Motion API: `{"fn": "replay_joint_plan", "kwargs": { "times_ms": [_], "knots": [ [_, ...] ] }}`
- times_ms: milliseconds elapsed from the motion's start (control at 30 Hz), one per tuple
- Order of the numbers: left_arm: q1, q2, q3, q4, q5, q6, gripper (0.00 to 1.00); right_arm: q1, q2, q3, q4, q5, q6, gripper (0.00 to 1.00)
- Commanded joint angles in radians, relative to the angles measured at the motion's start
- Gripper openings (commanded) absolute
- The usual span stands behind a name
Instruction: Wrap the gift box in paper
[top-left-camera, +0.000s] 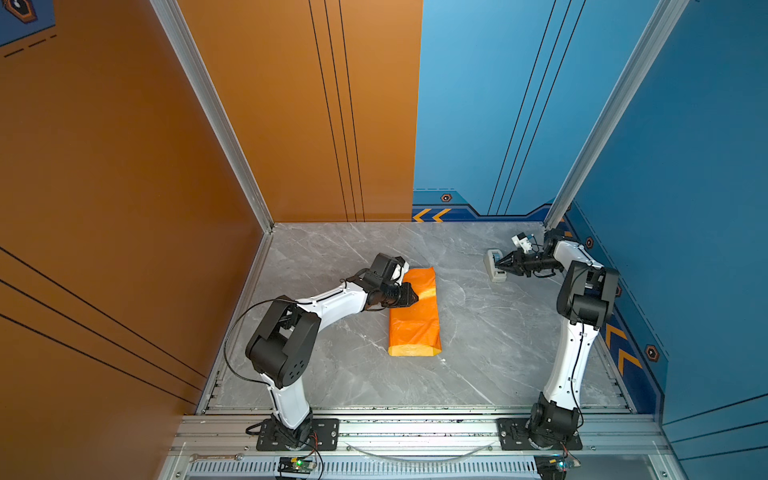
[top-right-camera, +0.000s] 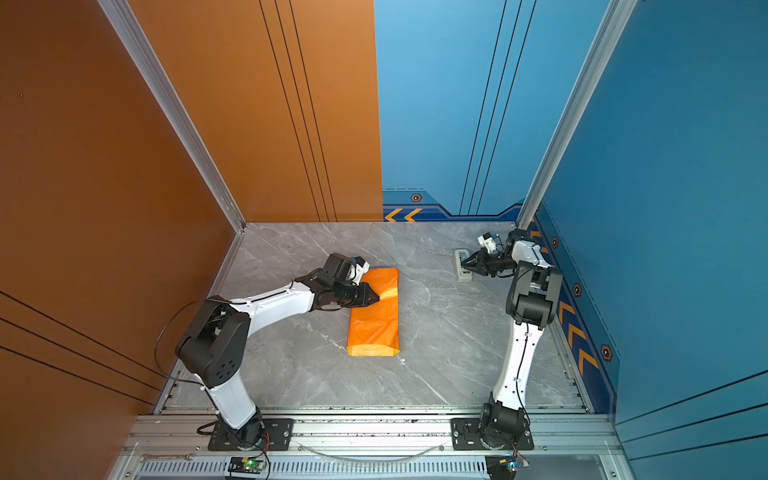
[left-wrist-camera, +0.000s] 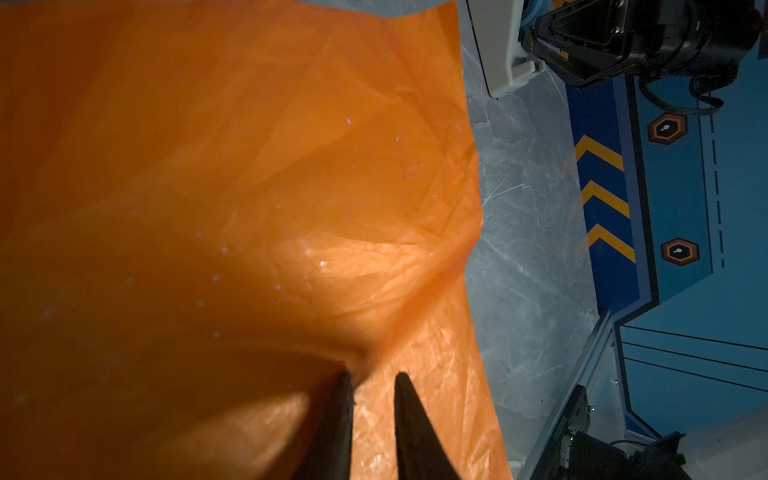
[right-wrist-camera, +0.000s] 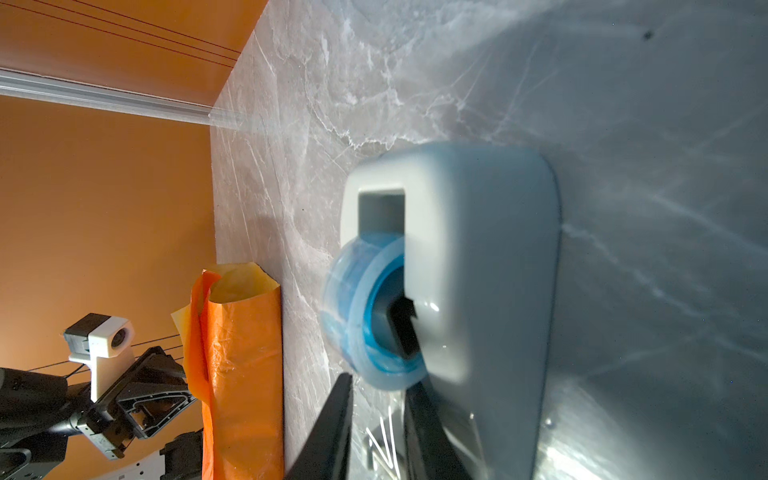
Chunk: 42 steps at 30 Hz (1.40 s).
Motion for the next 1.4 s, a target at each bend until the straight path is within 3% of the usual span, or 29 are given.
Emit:
{"fn": "replay_joint_plan", "kwargs": {
  "times_ms": [0, 700, 1367],
  "knots": [
    [0.011, 0.025, -0.026, -0.1, -0.037, 0.006, 0.21, 0.004, 0.024, 0.015, -0.056, -0.037, -0.009, 0.22],
    [0.01, 0.019, -0.029, -0.103, -0.044, 0.009, 0.21, -0.026, -0.034, 0.005, -0.05, -0.133, 0.044, 0.0],
    [0.011, 0.015, -0.032, -0.097, -0.047, 0.009, 0.21, -0.044, -0.112, -0.075, -0.028, -0.152, 0.144, 0.0]
  ]
}}
